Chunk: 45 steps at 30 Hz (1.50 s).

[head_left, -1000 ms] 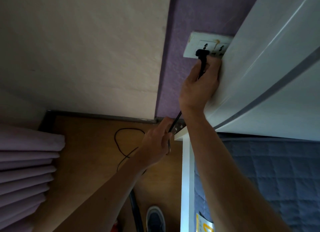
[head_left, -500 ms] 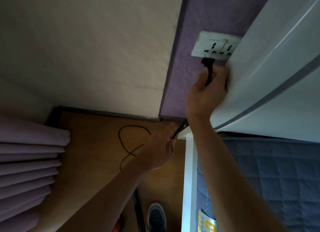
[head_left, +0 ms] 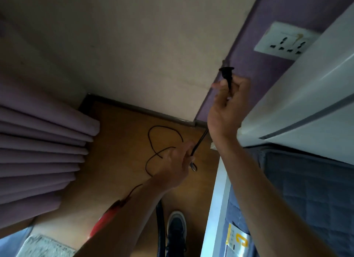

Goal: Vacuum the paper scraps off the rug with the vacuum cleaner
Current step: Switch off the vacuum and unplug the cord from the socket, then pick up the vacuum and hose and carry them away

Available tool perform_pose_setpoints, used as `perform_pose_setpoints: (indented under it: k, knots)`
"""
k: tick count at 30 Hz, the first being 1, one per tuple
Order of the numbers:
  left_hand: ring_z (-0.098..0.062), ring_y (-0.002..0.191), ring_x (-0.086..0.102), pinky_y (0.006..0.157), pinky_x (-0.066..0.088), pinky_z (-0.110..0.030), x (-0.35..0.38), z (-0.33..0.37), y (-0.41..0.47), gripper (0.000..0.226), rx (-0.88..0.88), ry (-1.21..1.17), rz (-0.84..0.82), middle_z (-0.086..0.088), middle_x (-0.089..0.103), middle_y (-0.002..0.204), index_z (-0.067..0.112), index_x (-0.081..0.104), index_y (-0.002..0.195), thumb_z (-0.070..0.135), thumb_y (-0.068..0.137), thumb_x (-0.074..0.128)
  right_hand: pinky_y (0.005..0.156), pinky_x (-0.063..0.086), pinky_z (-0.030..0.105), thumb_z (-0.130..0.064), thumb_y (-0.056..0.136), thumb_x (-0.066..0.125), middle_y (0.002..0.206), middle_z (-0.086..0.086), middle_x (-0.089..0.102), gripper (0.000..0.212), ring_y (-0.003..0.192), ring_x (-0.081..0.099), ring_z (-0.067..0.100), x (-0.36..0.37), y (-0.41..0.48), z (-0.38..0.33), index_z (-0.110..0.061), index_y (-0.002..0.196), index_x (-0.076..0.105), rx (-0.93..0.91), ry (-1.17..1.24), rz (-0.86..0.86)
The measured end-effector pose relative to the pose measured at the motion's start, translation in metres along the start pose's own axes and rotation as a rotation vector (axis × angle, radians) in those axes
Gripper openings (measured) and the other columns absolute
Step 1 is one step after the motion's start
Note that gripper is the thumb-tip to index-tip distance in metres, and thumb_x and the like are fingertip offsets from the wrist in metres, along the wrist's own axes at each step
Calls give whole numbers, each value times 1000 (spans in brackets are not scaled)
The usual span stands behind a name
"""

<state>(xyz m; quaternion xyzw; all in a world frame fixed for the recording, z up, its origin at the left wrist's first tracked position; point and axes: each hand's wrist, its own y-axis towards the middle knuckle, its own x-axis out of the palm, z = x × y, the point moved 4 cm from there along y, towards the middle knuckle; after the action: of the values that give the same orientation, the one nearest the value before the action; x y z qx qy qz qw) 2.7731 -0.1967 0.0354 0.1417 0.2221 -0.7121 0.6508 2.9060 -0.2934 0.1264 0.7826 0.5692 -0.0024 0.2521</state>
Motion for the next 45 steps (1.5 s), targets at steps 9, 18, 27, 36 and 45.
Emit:
perform_pose_setpoints:
  k: [9, 18, 27, 36, 45]
  knots:
    - [-19, 57, 57, 51, 49, -44, -51, -49, -105, 16, -182, -53, 250, 0, 55, 68, 15, 47, 103, 3, 95, 53, 64, 50, 23, -10, 103, 43, 89, 3, 67, 17, 72, 60, 5, 96, -108, -64, 3, 112, 49, -71, 142, -431]
    - [-25, 51, 52, 48, 52, -35, -71, -96, -221, 28, -470, -261, 577, -4, 53, 63, 27, 37, 92, 0, 94, 44, 59, 52, 35, -18, 103, 40, 91, 3, 66, 22, 69, 60, 12, 156, -247, -125, -2, 116, 49, -214, 190, -771]
    - [-42, 72, 65, 54, 58, -54, -69, -134, -343, 27, -671, -584, 760, -7, 52, 79, 13, 46, 96, -11, 84, 47, 65, 48, 18, -19, 103, 42, 92, 1, 63, 28, 74, 55, -1, 174, -395, -180, -2, 123, 51, -314, 254, -1134]
    - [-37, 70, 69, 54, 62, -48, -53, -174, -445, 19, -790, -772, 1012, -12, 55, 77, 18, 50, 96, -1, 97, 52, 67, 50, 52, -35, 100, 42, 84, 5, 59, 33, 74, 59, 26, 192, -524, -201, -6, 114, 52, -380, 277, -1340]
    - [-35, 83, 65, 54, 62, -36, -10, -184, -496, 26, -935, -882, 1347, -14, 57, 76, 26, 56, 95, 0, 96, 52, 63, 42, 33, -26, 98, 53, 76, 1, 57, 24, 66, 53, 18, 196, -608, -197, -2, 103, 53, -575, 234, -1695]
